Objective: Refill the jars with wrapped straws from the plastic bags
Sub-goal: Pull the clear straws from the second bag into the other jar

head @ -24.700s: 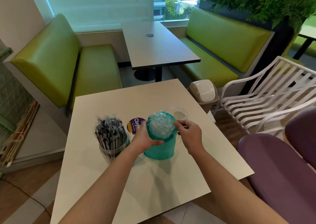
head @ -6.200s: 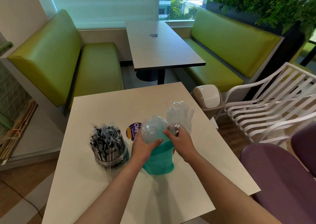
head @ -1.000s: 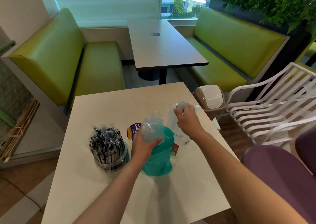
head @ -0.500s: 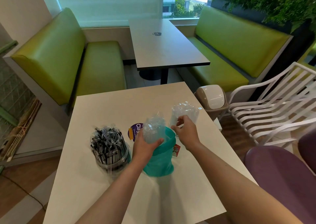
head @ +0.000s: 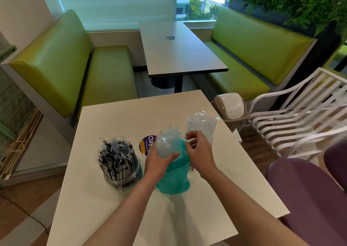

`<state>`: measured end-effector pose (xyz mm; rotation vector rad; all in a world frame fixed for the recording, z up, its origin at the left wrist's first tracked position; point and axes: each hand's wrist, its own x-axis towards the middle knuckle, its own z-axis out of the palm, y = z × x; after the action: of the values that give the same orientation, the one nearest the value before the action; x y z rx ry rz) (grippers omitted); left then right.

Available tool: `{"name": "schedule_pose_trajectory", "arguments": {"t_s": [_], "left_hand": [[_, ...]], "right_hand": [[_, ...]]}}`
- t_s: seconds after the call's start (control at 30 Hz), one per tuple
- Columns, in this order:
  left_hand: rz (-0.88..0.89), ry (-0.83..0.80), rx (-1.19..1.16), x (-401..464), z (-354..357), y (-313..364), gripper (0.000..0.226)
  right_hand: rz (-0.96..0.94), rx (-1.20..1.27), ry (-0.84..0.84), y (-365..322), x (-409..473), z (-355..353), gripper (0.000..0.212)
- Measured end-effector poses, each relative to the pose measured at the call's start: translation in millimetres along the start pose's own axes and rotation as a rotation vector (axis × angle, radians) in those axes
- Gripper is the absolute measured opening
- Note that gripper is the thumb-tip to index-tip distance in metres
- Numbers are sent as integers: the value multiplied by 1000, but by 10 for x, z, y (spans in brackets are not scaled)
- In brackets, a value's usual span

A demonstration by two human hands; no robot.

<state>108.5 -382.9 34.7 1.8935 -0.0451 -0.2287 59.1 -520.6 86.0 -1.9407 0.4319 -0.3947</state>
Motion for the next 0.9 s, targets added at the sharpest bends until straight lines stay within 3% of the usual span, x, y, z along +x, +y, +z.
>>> {"name": "schedule_pose_trajectory", "arguments": {"t_s": [0.13,0.23,0.4,0.53,0.63,0.8,0.9], "left_hand": [[14,-48,-2,-1,-11,-37,83],[-8,-86,-13,-15,-28,-72,87],[-21,-82,-33,-38,-65,-61,96],[-27,-54,-41,-46,-66,-42,91],[-39,-38,-50,-49,-60,-35,86],[-46,-88,-45,-64,-44,-35,109],[-50,-117,-53,-63,-26,-55,110]], "right_hand": [[38,-36,-159,21,-3,80,58],[86,-60,-244,32,27,88,68],[84,-90,-243,32,48,26,38],[132,-60,-251,90,47,-27,15],[152,-21,-274,107,25,-67,14],[162,20,-298,134,-11,-67,29],[169,15,-273,145,-27,-44,24]]}}
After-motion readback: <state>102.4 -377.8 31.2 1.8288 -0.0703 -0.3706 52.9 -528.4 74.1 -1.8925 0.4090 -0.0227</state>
